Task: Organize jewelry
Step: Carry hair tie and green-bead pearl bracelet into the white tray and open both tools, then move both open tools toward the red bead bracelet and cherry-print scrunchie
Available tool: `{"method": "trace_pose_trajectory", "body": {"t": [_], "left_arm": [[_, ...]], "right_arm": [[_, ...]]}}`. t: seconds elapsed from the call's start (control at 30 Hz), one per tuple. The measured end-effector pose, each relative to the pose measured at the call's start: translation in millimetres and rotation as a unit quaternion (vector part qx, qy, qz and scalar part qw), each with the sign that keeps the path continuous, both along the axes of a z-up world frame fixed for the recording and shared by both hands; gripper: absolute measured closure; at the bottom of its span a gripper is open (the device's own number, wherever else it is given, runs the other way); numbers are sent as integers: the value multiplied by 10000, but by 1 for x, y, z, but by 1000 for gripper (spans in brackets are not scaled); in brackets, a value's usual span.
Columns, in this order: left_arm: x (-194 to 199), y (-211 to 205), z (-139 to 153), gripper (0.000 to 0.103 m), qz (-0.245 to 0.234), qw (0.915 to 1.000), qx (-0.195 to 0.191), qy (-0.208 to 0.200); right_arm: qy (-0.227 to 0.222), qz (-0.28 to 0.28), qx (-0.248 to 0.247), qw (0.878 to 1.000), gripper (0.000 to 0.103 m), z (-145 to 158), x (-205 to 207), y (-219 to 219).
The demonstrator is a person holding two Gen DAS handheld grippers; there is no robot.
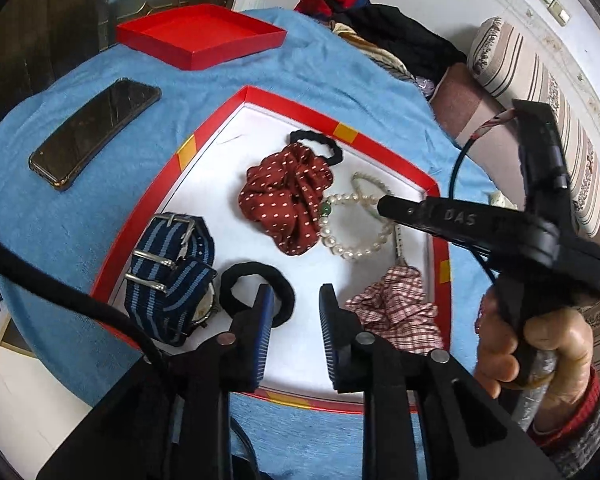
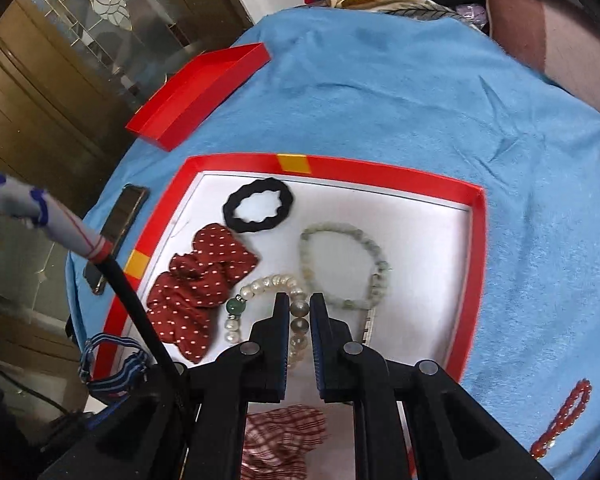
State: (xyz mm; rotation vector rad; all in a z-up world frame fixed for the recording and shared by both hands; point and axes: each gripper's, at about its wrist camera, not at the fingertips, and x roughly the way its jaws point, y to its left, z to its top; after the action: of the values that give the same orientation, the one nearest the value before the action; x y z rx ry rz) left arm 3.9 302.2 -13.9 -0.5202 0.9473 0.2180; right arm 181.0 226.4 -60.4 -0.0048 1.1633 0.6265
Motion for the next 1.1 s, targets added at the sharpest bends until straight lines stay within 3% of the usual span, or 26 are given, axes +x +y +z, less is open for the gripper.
{"method": "trace_pose_trajectory", "body": {"t": [0.13,0.33,0.5,0.73,0.87,1.1], "left_arm": [[-3,-11,16,60,37,9997,229,-116],[-7,-25,36,56,44,9985,466,-271],[-7,-55,52,52,-188,9969,675,-352],[-3,-104,51,52,-589,9952,740,-256],[1,-127,47,52,-794,9935,803,-141],[7,-144,38,52,-981,9911,895,15]], "right_arm": [[-342,33,-45,9994,65,19,-9,-12],[-788,-154,-55,9968,55,50,-31,-76],[-902,-760,-409,9922,54,41,-60,-170],[-507,-1668,-580,9830,54,9,-72,-271],[-527,-1571,-531,9847,54,4,-70,-268],[-343,-1302,-328,9904,54,-15,-48,-222]]}}
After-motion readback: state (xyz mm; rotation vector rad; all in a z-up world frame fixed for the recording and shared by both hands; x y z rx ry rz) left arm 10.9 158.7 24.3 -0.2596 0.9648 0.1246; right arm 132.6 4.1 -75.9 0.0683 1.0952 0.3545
